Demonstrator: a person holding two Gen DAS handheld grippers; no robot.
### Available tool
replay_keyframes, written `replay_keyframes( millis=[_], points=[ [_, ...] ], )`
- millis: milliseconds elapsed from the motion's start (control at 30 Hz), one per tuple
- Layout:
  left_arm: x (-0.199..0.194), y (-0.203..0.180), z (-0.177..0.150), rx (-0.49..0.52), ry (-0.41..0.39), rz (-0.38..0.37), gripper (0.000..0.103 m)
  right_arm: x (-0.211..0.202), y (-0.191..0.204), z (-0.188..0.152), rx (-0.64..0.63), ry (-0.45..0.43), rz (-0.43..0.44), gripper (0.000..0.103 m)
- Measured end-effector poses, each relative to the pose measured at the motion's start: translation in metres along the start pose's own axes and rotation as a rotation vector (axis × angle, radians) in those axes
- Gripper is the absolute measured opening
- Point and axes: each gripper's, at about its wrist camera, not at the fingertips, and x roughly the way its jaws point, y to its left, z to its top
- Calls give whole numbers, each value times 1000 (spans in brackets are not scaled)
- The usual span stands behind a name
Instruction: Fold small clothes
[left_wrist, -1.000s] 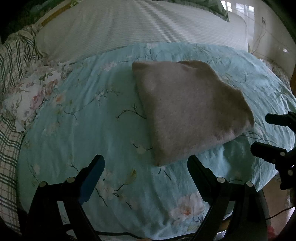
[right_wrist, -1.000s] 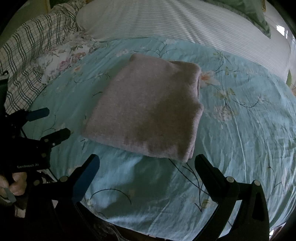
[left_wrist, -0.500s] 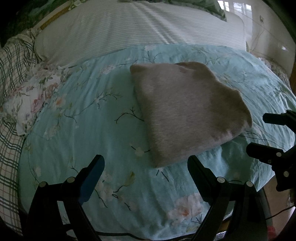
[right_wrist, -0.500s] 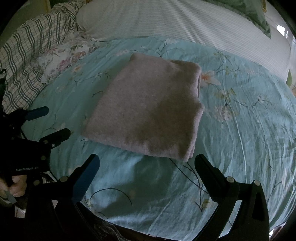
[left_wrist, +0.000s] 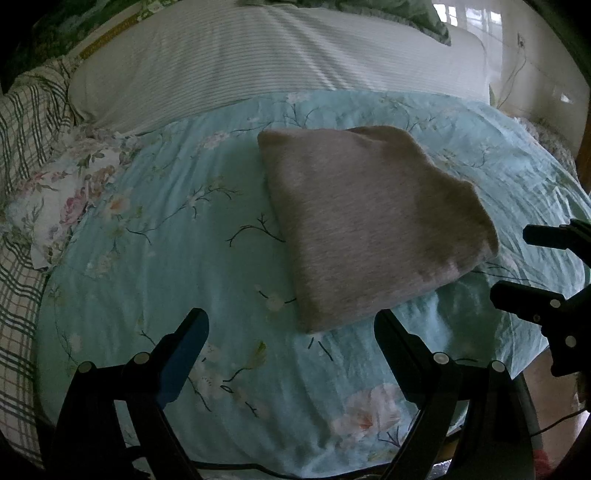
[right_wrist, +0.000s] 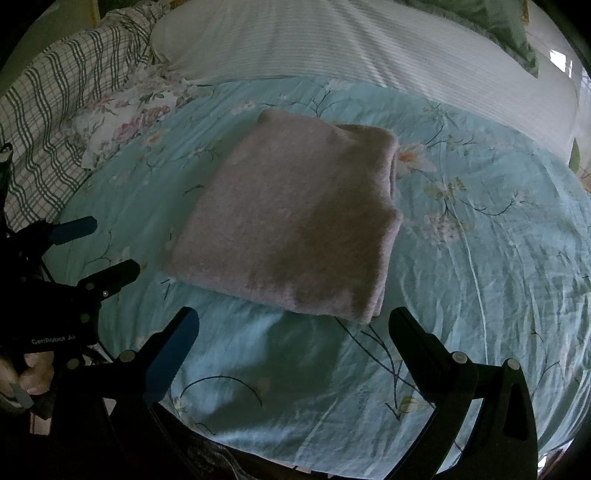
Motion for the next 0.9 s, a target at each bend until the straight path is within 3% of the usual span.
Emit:
replay_keyframes(
  millis=[900],
  points=[
    [-3,-2,2,2,-11,-4,92,-3,2,3,-1,-6,-2,102]
  ],
)
